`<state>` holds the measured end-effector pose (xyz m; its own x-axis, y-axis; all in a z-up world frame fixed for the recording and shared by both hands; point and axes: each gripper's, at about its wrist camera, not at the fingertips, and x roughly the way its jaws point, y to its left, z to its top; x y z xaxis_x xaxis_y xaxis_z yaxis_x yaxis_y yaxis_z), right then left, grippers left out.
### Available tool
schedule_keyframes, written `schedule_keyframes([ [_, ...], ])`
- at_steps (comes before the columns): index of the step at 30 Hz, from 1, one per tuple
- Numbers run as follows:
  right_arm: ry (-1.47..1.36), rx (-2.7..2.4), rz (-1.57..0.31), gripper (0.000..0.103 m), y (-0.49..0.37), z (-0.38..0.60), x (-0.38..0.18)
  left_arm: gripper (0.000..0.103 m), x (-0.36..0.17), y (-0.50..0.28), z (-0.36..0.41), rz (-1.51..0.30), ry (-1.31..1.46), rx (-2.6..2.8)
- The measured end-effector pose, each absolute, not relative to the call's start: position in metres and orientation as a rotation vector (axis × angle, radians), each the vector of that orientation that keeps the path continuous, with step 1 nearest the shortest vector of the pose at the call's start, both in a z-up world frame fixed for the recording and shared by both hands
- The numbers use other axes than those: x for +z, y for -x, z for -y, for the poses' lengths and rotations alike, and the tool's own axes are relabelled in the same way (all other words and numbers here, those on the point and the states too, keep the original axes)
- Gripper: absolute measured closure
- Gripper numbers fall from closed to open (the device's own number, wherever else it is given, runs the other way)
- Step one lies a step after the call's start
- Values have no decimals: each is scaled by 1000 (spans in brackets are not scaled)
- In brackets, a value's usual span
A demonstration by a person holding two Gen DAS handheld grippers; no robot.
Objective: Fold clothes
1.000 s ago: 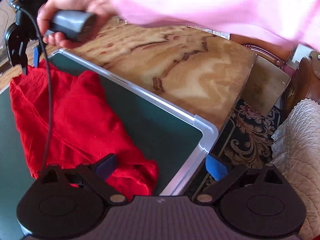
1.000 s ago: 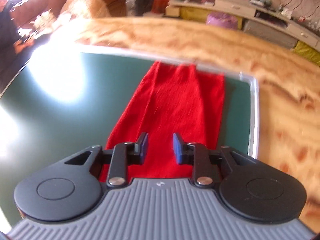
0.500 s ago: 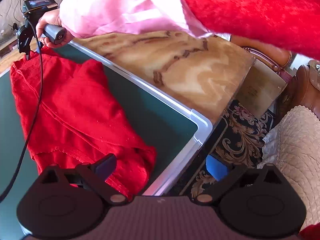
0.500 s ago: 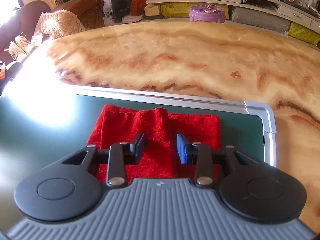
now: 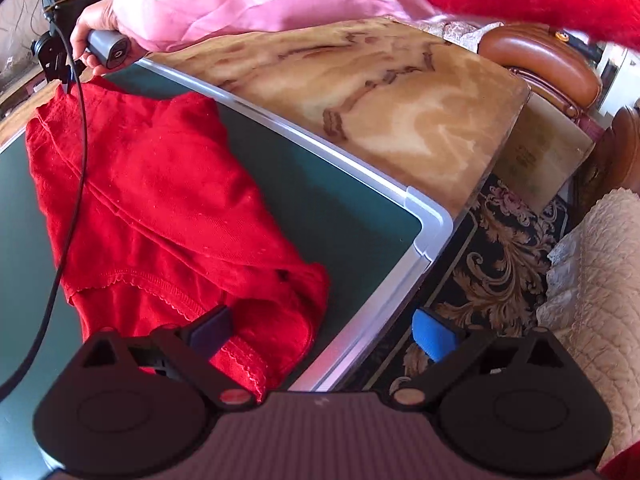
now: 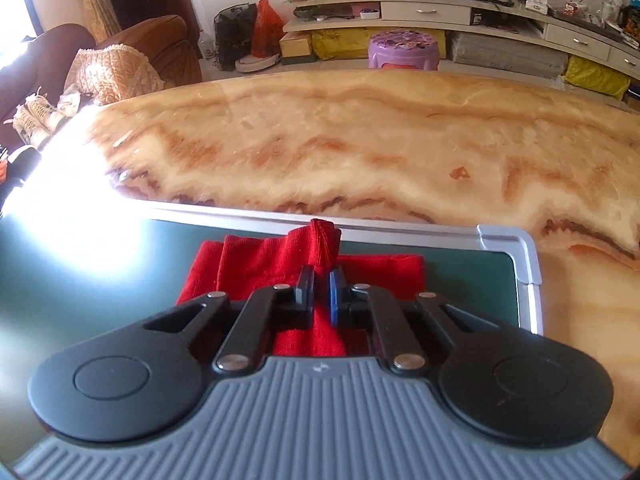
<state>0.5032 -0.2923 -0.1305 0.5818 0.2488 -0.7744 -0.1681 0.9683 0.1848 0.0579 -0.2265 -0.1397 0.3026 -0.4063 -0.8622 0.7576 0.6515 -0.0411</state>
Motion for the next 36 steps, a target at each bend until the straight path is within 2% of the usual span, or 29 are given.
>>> schedule_keyframes([
  [5,-88,213,-933,93,-510,291,-143,1,-142,-57,230,-995,-427,-803],
  [9,-49,194,-898,84,-502,287,-142,0,-142,-56,231,-995,-434,-803],
  [13,-59,289,-905,84,-476,294,-125,0,-141,-56,230,-994,-433,-803],
  [16,-41,467,-1014,84,-444,295,-119,0,-141,-56,230,-992,-436,-802],
  [20,96,510,-1059,84,-399,278,-133,0,-141,-54,230,-985,-448,-798],
  [26,38,460,-1021,84,-385,275,-131,0,-143,-48,232,-957,-495,-791],
  [33,5,591,-845,83,-280,319,-14,0,-147,-36,235,-907,-582,-797],
  [36,126,565,-735,71,-212,338,51,0,-148,-24,236,-826,-661,-798],
])
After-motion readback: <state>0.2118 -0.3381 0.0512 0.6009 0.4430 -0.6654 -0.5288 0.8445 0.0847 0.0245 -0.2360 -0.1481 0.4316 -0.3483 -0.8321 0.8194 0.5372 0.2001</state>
